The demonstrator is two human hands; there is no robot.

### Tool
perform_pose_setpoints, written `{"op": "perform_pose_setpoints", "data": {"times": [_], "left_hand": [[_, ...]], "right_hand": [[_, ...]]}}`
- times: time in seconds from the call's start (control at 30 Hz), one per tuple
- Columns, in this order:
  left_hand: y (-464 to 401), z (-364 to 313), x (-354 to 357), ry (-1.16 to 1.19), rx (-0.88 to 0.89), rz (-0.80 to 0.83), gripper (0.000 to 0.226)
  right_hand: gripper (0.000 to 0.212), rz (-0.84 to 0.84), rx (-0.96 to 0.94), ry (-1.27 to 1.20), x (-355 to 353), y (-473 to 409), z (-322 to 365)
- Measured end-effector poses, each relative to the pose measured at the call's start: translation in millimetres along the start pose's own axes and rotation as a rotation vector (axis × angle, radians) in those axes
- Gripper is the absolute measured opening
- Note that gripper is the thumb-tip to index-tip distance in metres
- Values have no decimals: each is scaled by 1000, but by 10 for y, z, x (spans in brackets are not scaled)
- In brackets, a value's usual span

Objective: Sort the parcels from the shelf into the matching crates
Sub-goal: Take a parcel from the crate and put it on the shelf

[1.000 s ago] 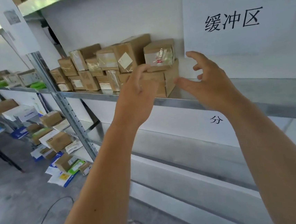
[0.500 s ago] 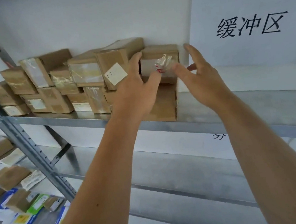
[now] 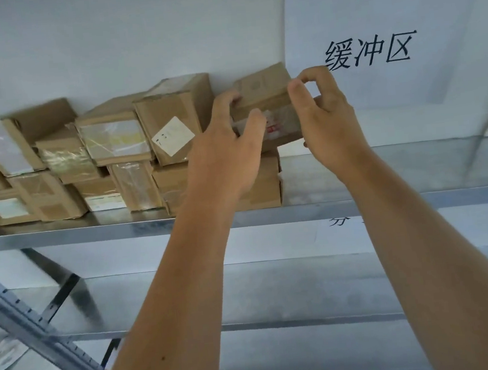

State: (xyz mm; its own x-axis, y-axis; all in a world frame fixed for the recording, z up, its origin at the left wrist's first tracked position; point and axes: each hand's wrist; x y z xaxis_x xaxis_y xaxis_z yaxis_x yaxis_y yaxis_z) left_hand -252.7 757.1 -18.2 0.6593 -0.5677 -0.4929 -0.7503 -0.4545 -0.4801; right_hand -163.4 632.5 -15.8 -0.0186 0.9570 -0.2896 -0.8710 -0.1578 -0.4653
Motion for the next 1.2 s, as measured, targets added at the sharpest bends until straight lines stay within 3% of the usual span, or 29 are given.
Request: {"op": "perform_pose_setpoints", "data": {"times": [0.2, 0.37, 0.63, 0.77, 0.9, 1.0, 1.13, 1.2], "left_hand": [[135, -191, 191, 125, 112, 26, 37], [338, -521, 571, 236, 161, 90, 28], [961, -1496, 1446, 284, 350, 218, 14], [1410, -2093, 1915, 346, 336, 317, 45], [1883, -2672, 2326, 422, 353, 399, 73], [2177, -3059, 2614, 556, 312, 473, 56], [2471, -3562, 2868, 797, 164, 601, 26], [2595, -3761, 3023, 843, 135, 673, 25]], "right_hand": [[8, -123, 44, -40, -342, 227, 38], [6, -243, 81, -63, -842, 467, -165], [40, -345, 99, -84, -2293, 966, -439], [68, -350, 85, -33, -3197, 1260, -615], [73, -360, 41, 121, -4070, 1574, -773], [61, -425, 21, 82, -4627, 1824, -830], [22, -556, 84, -95, -5254, 2126, -877], [34, -624, 121, -109, -5508, 2271, -916]]}}
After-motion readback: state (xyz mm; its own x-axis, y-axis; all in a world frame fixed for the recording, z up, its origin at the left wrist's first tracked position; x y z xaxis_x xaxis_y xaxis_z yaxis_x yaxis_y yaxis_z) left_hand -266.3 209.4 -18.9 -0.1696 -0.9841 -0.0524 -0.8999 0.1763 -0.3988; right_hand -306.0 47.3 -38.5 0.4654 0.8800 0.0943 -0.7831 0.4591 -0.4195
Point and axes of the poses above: each hand's wrist, its own y-axis away from the middle knuckle, its own x-axis out of the palm, z = x × y, and after that the axes turned 3 degrees about x, right-handed
